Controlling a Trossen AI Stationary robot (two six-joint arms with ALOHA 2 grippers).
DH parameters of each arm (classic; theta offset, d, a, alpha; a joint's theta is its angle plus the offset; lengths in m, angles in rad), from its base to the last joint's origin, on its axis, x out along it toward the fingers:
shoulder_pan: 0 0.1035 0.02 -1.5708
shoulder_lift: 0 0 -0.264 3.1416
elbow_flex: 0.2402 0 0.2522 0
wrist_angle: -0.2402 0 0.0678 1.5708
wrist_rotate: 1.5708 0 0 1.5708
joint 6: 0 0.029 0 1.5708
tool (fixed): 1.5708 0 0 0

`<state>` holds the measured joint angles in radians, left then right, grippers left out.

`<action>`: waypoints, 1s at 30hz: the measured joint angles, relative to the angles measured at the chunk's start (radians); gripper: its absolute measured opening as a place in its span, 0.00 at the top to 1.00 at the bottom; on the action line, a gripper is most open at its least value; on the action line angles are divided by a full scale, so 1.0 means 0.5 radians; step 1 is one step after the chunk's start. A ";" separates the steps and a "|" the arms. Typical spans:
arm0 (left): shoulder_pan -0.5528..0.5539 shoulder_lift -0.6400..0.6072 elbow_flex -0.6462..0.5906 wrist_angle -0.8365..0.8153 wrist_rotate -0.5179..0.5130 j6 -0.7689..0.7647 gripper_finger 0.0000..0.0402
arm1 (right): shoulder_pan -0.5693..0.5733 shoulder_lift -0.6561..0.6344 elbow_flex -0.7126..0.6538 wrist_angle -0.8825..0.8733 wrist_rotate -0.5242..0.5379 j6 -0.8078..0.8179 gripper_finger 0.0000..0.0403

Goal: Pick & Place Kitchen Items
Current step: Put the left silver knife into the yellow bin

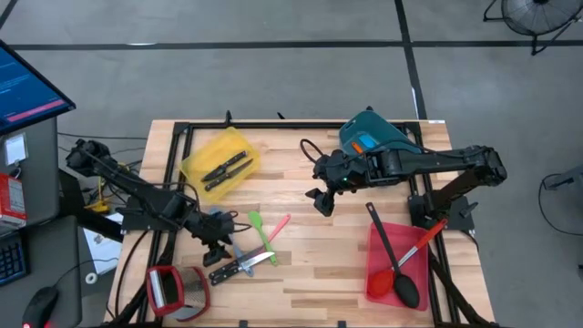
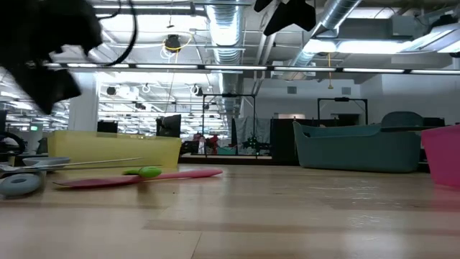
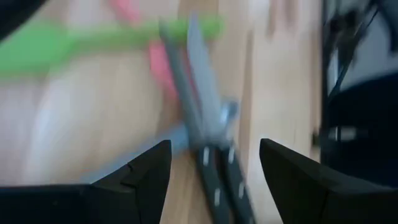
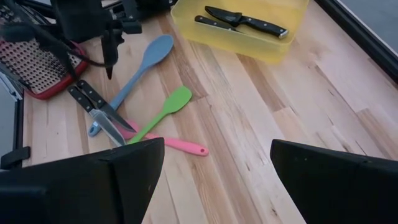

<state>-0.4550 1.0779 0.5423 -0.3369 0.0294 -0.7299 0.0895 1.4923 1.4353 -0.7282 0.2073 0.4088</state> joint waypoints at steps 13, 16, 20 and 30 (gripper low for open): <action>0.372 0.277 0.001 0.623 0.237 0.670 0.44 | 0.000 0.000 0.000 -0.014 -0.001 -0.047 0.28; 0.409 0.404 0.000 0.740 0.313 0.734 0.44 | 0.004 0.000 0.000 -0.018 -0.002 -0.047 0.28; 0.430 0.466 -0.100 1.072 0.367 0.704 0.44 | 0.004 0.000 0.000 -0.056 -0.005 -0.037 0.28; 0.423 0.464 -0.497 1.480 0.362 0.431 0.45 | 0.004 0.000 0.000 -0.068 -0.005 -0.035 0.28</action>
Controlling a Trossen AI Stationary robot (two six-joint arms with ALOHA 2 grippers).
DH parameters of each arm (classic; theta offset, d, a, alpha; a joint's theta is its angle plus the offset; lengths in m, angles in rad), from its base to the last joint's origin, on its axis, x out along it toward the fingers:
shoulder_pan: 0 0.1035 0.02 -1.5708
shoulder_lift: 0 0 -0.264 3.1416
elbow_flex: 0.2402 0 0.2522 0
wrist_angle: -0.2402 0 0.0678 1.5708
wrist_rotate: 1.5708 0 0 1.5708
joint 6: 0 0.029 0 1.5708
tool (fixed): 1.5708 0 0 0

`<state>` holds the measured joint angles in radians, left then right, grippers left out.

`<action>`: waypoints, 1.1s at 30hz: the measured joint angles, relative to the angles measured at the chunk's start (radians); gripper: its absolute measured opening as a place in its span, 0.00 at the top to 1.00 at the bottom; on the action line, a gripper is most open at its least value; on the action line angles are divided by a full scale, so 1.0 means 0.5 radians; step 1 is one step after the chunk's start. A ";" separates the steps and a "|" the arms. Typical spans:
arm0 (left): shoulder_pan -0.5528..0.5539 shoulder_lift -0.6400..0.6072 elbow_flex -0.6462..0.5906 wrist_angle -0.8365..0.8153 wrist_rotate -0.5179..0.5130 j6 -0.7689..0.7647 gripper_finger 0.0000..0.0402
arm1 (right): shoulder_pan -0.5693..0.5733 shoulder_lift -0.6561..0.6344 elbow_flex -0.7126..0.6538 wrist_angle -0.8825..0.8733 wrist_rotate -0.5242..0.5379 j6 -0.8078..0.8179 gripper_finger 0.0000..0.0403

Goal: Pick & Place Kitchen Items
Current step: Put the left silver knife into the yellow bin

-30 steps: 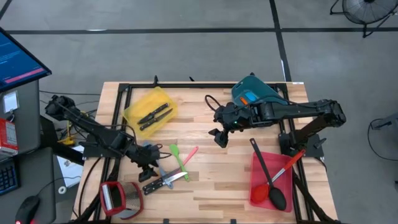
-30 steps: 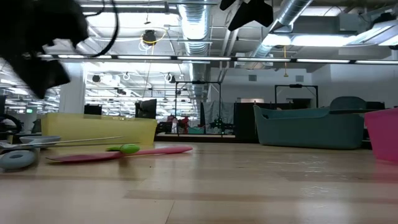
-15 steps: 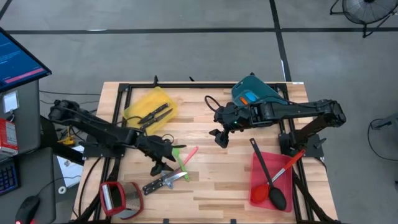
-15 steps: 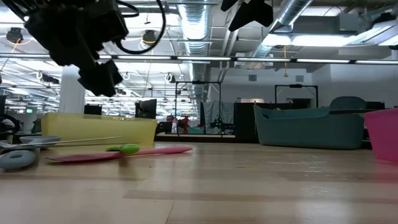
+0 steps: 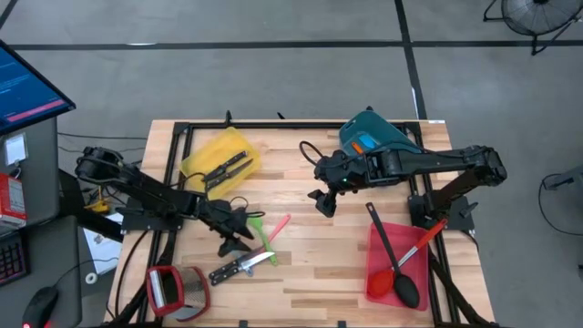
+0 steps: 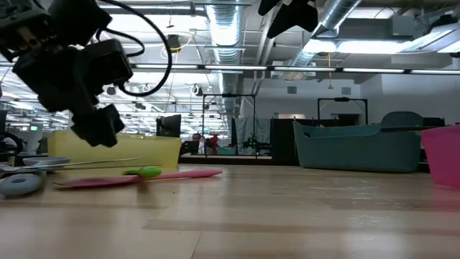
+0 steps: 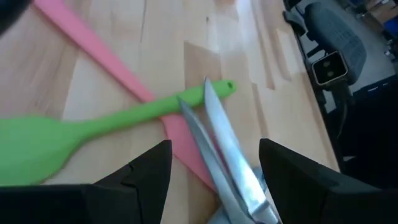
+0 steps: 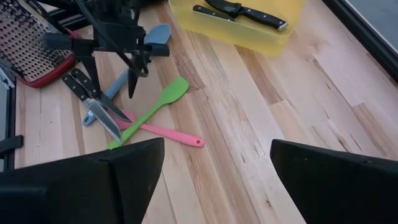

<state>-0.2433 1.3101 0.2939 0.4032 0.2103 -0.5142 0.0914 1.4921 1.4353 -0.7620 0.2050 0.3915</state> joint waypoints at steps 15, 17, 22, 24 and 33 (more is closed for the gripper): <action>-0.067 -0.001 -0.105 0.116 -0.053 -0.035 0.44 | 0.000 0.000 0.000 0.007 0.003 0.036 0.28; -0.067 0.001 -0.110 0.122 -0.057 -0.035 0.44 | 0.000 0.000 0.000 0.007 0.003 0.036 0.28; -0.067 0.079 -0.110 0.160 -0.071 -0.037 0.44 | 0.000 0.000 0.000 0.011 0.003 0.041 0.28; -0.067 0.156 -0.110 0.242 -0.070 -0.045 0.44 | 0.000 0.000 0.000 0.016 0.003 0.041 0.28; -0.097 0.461 -0.109 0.542 0.017 -0.117 0.44 | 0.000 0.000 0.000 0.014 0.003 0.041 0.28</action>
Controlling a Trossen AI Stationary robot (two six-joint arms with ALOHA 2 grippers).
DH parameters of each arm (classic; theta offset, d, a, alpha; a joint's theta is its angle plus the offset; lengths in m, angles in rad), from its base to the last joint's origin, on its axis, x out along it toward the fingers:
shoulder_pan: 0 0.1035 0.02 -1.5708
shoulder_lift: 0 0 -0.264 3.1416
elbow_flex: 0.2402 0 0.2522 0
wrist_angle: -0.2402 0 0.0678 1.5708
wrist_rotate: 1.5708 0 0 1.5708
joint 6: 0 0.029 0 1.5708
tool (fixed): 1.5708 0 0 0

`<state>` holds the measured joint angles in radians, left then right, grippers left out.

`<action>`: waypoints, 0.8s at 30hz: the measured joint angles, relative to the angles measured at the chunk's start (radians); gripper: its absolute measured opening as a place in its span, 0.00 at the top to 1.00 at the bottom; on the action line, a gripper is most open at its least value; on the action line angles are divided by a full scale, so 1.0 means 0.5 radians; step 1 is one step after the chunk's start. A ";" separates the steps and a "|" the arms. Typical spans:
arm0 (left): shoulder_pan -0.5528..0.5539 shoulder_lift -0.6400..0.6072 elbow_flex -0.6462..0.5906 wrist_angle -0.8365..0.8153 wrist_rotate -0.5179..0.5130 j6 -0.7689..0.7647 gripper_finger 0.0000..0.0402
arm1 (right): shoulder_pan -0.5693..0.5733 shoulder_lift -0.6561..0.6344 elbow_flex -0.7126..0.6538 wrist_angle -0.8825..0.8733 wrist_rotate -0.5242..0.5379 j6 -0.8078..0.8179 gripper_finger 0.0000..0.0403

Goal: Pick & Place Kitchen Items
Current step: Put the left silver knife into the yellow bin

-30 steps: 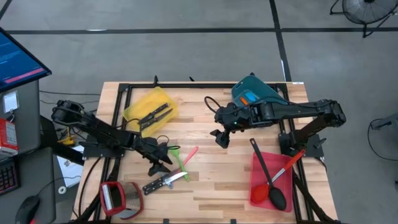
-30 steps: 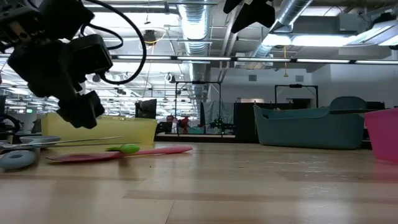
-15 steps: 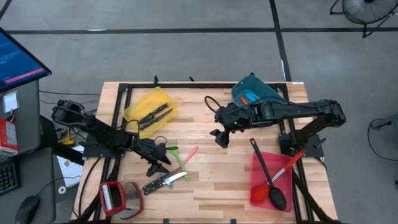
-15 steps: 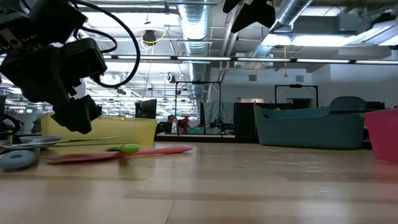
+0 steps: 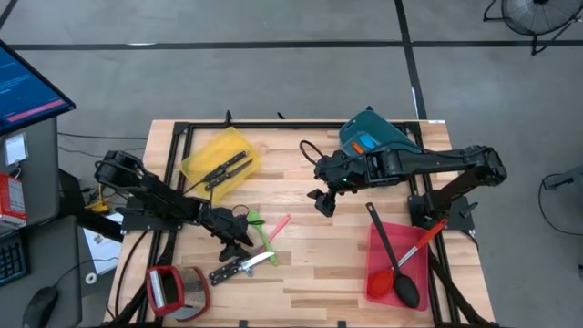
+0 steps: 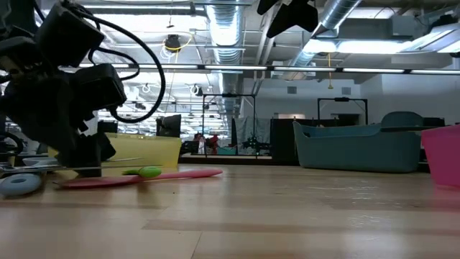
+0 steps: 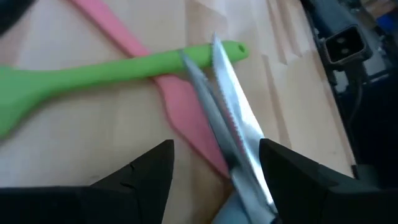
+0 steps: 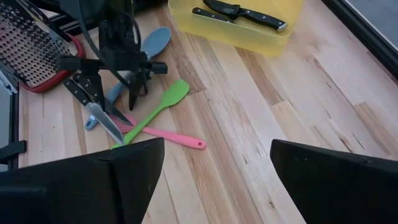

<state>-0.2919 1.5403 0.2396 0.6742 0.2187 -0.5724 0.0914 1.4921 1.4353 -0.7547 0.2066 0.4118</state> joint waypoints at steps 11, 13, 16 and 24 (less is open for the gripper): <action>-0.035 0.093 0.012 0.160 0.030 -0.043 0.47 | -0.003 0.000 0.000 -0.002 0.000 -0.001 0.28; -0.035 0.119 0.017 0.173 0.027 -0.028 0.49 | -0.003 0.000 0.000 -0.002 0.000 -0.001 0.28; -0.035 0.140 0.033 0.162 0.025 -0.001 0.54 | -0.003 0.000 0.000 -0.002 0.000 -0.001 0.28; -0.035 0.142 0.042 0.146 0.027 0.038 0.74 | -0.004 0.000 0.000 -0.003 0.002 -0.002 0.28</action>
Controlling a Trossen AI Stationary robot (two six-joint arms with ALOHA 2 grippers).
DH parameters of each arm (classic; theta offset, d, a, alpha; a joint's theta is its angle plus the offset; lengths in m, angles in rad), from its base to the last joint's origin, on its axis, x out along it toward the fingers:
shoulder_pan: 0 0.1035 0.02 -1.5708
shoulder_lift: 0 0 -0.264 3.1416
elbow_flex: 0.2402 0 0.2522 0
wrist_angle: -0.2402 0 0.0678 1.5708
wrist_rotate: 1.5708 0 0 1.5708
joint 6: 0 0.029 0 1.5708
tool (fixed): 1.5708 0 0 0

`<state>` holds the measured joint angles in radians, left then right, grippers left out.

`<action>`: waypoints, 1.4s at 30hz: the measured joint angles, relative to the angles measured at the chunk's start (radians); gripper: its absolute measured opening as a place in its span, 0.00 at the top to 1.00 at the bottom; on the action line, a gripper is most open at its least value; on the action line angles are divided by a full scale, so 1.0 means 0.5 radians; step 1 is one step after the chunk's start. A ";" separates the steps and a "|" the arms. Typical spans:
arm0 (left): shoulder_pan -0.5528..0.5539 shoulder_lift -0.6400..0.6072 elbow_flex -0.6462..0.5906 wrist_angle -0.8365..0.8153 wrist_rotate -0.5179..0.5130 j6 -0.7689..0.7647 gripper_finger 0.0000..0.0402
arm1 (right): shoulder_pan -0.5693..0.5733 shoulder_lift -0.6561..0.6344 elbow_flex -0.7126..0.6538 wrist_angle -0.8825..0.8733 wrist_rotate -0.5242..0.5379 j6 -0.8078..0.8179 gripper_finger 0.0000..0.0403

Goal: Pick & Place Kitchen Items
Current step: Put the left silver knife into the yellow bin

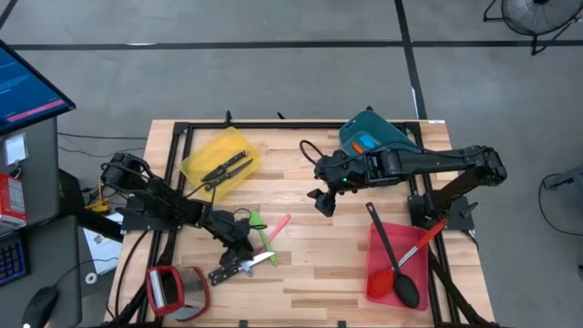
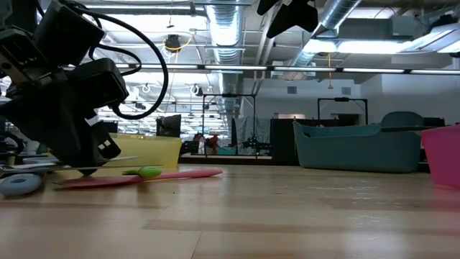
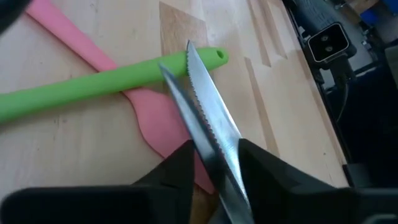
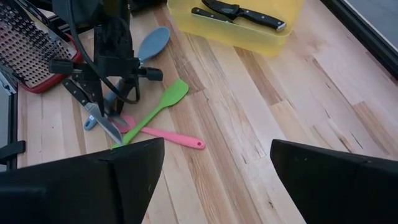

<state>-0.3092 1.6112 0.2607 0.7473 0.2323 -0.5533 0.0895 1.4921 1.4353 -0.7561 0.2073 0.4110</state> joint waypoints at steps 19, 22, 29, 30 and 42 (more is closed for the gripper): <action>0.004 -0.043 -0.007 -0.019 0.002 -0.059 1.00 | 0.000 0.000 0.000 0.000 0.006 -0.002 0.28; 0.005 -0.107 -0.011 -0.057 -0.001 -0.085 1.00 | 0.000 0.000 0.000 0.000 0.006 -0.001 0.28; 0.006 -0.290 -0.011 -0.127 -0.086 -0.118 1.00 | 0.000 0.000 0.000 0.001 0.006 0.000 0.28; 0.005 -0.317 -0.010 -0.150 -0.100 -0.118 1.00 | 0.000 0.000 0.000 0.001 0.006 0.000 0.28; 0.005 -0.486 -0.024 -0.415 -0.167 -0.114 1.00 | 0.000 0.000 0.000 0.003 0.006 0.000 0.28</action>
<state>-0.3065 1.3682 0.2489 0.5396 0.1486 -0.6106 0.0895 1.4921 1.4353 -0.7547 0.2104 0.4110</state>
